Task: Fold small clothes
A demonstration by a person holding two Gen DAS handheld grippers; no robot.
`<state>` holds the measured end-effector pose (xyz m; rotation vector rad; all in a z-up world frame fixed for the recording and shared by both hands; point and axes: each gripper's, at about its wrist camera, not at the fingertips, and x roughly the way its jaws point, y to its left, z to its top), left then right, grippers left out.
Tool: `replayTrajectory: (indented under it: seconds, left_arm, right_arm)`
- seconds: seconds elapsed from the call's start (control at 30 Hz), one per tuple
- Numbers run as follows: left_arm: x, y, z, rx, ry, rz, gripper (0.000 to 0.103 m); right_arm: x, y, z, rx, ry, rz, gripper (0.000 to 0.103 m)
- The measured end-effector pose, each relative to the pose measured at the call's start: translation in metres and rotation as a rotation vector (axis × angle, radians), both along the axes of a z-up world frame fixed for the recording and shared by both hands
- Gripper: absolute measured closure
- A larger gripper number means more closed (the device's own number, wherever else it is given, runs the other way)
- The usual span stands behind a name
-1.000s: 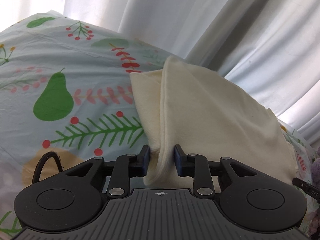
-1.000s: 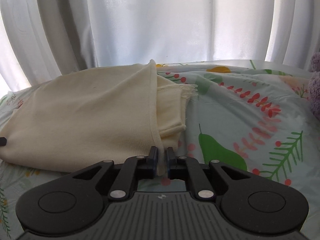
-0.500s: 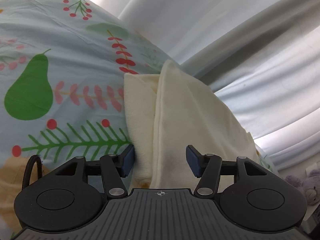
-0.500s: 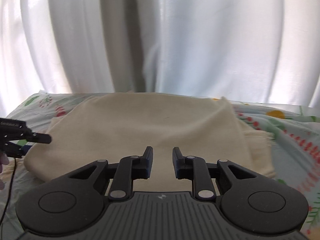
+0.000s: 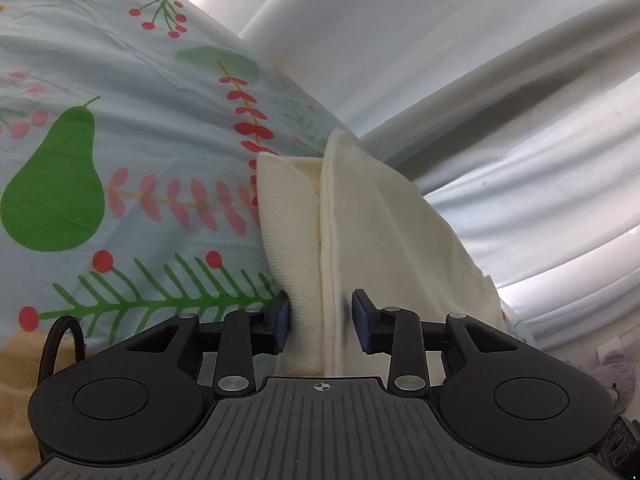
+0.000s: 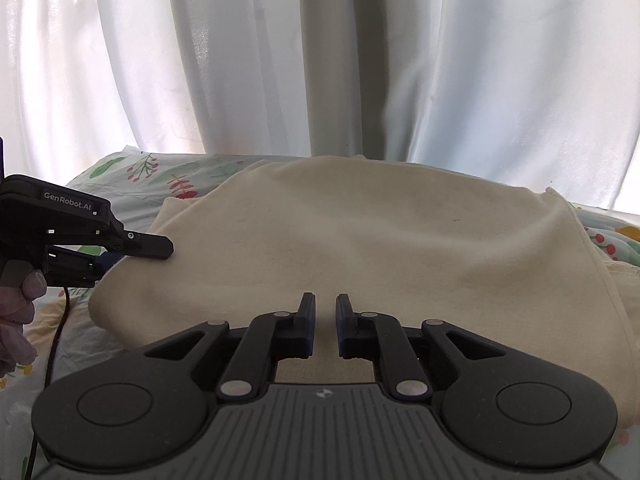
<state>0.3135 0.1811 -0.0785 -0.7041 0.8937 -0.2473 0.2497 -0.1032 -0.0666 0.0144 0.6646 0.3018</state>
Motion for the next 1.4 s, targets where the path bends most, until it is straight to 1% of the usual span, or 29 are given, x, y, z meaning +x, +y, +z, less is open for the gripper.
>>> replayTrajectory:
  seconds: [0.07, 0.13, 0.2, 0.27, 0.37, 0.4, 0.43, 0.47, 0.5, 0.57, 0.63, 0.67, 0.77, 0.83, 0.87, 0.9, 0.93, 0.97, 1.03, 1.07, 1.1, 1.17, 1.23, 1.27, 1.3, 1.33, 1.4]
  left_arm:
    - [0.001, -0.001, 0.0, -0.002, -0.004, 0.004, 0.067]
    - [0.001, -0.002, 0.003, -0.002, -0.012, 0.01, 0.079]
    - [0.0, -0.001, 0.006, -0.017, -0.023, 0.014, 0.083]
    - [0.0, -0.001, 0.012, -0.031, -0.031, 0.014, 0.084]
    - [-0.001, -0.008, 0.025, -0.011, -0.065, -0.006, 0.085]
    - [-0.001, -0.013, 0.031, 0.004, -0.078, -0.018, 0.085]
    - [-0.001, -0.019, 0.036, 0.016, -0.089, -0.029, 0.085]
    - [-0.001, -0.025, 0.041, 0.025, -0.101, -0.043, 0.085]
    - [-0.001, -0.031, 0.046, 0.034, -0.117, -0.06, 0.085]
    - [-0.001, -0.046, 0.057, 0.06, -0.145, -0.096, 0.085]
    - [-0.002, -0.063, 0.066, 0.08, -0.171, -0.136, 0.085]
    - [-0.001, -0.072, 0.069, 0.088, -0.183, -0.156, 0.085]
    - [0.0, -0.103, 0.073, 0.105, -0.207, -0.215, 0.085]
    - [0.001, -0.128, 0.068, 0.123, -0.199, -0.253, 0.085]
    - [0.002, -0.139, 0.064, 0.12, -0.193, -0.273, 0.089]
    - [0.004, -0.149, 0.058, 0.108, -0.18, -0.292, 0.094]
    - [0.005, -0.159, 0.052, 0.093, -0.162, -0.303, 0.096]
    - [0.005, -0.168, 0.045, 0.094, -0.148, -0.314, 0.096]
    - [0.004, -0.186, 0.032, 0.16, -0.138, -0.323, 0.096]
    - [0.005, -0.191, 0.027, 0.187, -0.114, -0.329, 0.096]
    - [0.003, -0.192, 0.023, 0.192, -0.09, -0.343, 0.097]
    - [-0.004, -0.185, 0.034, 0.177, -0.103, -0.362, 0.095]
    - [-0.018, -0.172, 0.058, 0.169, -0.147, -0.374, 0.087]
    - [-0.023, -0.164, 0.069, 0.162, -0.174, -0.364, 0.085]
    - [-0.028, -0.155, 0.078, 0.16, -0.2, -0.344, 0.078]
    - [-0.03, -0.146, 0.084, 0.162, -0.22, -0.316, 0.073]
    - [-0.027, -0.132, 0.086, 0.19, -0.214, -0.243, 0.072]
  right_arm:
    - [-0.004, 0.007, -0.003, -0.016, -0.008, 0.023, 0.093]
    - [-0.007, 0.011, -0.007, -0.03, -0.01, 0.039, 0.094]
    - [-0.011, 0.015, -0.009, -0.061, -0.021, 0.065, 0.094]
    - [-0.013, 0.013, -0.005, -0.046, -0.013, 0.068, 0.094]
    - [-0.018, 0.005, -0.003, -0.024, -0.043, 0.033, 0.094]
    - [-0.016, 0.005, -0.006, -0.036, -0.026, 0.03, 0.094]
    - [-0.011, 0.005, -0.011, -0.036, 0.035, 0.056, 0.094]
    - [-0.01, 0.003, -0.013, -0.02, 0.072, 0.078, 0.094]
    - [-0.01, 0.0, -0.012, -0.006, 0.084, 0.08, 0.094]
    - [-0.015, -0.01, -0.007, 0.009, 0.047, 0.046, 0.095]
    - [-0.021, -0.023, 0.0, -0.019, -0.006, -0.015, 0.095]
    - [-0.024, -0.032, 0.002, -0.029, -0.016, -0.055, 0.095]
    - [-0.024, -0.063, 0.003, -0.018, 0.008, -0.156, 0.095]
    - [-0.024, -0.08, 0.001, -0.003, 0.032, -0.208, 0.095]
    - [-0.024, -0.086, -0.001, 0.006, 0.043, -0.223, 0.095]
    - [-0.025, -0.092, -0.002, 0.018, 0.052, -0.238, 0.095]
    - [-0.025, -0.096, -0.003, 0.029, 0.059, -0.244, 0.095]
    - [-0.026, -0.098, -0.004, 0.034, 0.064, -0.243, 0.095]
    - [-0.028, -0.1, -0.005, 0.028, 0.065, -0.24, 0.095]
    - [-0.029, -0.1, -0.005, 0.028, 0.068, -0.236, 0.094]
    - [-0.029, -0.101, -0.005, 0.028, 0.072, -0.232, 0.094]
    - [-0.028, -0.102, -0.005, 0.035, 0.073, -0.222, 0.094]
    - [-0.028, -0.106, -0.005, 0.04, 0.071, -0.217, 0.094]
    - [-0.029, -0.107, -0.004, 0.045, 0.066, -0.215, 0.094]
    - [-0.027, -0.109, -0.004, 0.053, 0.064, -0.212, 0.094]
    - [-0.026, -0.11, -0.004, 0.058, 0.069, -0.213, 0.094]
    - [-0.024, -0.113, -0.003, 0.08, 0.073, -0.217, 0.094]
